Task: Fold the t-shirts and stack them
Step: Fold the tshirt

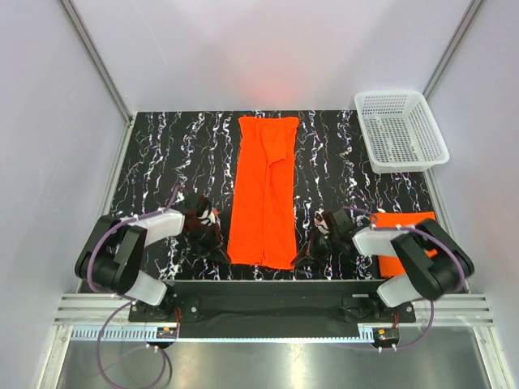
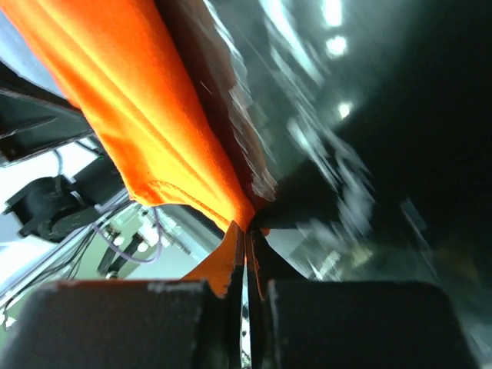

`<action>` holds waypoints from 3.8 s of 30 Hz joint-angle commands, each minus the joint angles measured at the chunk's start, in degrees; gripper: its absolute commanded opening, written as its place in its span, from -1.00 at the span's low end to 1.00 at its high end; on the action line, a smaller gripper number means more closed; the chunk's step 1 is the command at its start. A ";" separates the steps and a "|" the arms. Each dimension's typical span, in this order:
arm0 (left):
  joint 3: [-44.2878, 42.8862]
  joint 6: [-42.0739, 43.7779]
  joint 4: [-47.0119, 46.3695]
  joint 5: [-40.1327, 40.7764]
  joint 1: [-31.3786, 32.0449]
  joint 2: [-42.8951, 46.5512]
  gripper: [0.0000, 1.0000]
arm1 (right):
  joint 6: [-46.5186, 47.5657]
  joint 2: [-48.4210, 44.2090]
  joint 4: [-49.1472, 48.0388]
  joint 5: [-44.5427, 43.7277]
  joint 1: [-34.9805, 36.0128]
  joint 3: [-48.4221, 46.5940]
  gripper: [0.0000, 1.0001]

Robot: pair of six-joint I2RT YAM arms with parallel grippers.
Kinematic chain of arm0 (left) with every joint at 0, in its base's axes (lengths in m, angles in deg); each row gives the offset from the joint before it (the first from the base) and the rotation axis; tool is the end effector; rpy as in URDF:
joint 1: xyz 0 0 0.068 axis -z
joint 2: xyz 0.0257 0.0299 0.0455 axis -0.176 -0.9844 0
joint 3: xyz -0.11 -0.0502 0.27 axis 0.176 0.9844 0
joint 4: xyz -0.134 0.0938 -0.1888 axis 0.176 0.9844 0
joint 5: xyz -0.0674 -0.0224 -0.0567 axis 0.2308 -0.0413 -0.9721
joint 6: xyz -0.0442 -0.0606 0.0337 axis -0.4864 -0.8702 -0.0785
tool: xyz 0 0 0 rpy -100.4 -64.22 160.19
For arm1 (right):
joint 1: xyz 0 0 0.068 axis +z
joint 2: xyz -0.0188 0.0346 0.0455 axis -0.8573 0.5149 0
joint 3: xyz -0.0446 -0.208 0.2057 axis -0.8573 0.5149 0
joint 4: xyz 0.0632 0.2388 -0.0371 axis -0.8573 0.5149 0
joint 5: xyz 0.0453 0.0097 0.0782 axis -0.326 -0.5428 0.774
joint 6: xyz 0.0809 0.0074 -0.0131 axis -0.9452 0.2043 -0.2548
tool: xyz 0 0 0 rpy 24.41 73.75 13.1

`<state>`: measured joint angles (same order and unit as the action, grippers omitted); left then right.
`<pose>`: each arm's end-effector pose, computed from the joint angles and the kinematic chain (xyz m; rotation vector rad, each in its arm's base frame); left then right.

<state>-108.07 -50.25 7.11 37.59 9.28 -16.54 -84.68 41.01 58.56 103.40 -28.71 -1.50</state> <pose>0.1879 -0.1073 0.1245 0.3962 -2.8420 0.8385 0.1771 0.1536 0.1091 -0.3394 -2.8260 -1.2364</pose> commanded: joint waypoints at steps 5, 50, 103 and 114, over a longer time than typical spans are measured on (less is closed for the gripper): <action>7.62 -9.17 -8.49 4.27 8.07 9.84 -1.00 | 2.25 -14.81 17.41 -6.19 0.37 1.89 -1.00; -53.01 -6.56 -0.68 1.64 -7.55 -28.54 -1.00 | 23.43 38.17 44.24 5.68 -18.09 -76.85 -1.00; -48.98 2.49 -0.07 8.67 1.76 -27.94 -0.39 | 28.44 43.18 44.68 -27.36 -6.84 -82.30 -0.79; -51.70 3.63 0.55 10.52 1.50 -26.97 -0.39 | 27.56 47.93 44.68 -32.99 -8.86 -93.38 -0.71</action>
<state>-156.83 -47.54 9.08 47.93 10.92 -46.09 -56.77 88.07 104.39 73.98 -36.23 -90.70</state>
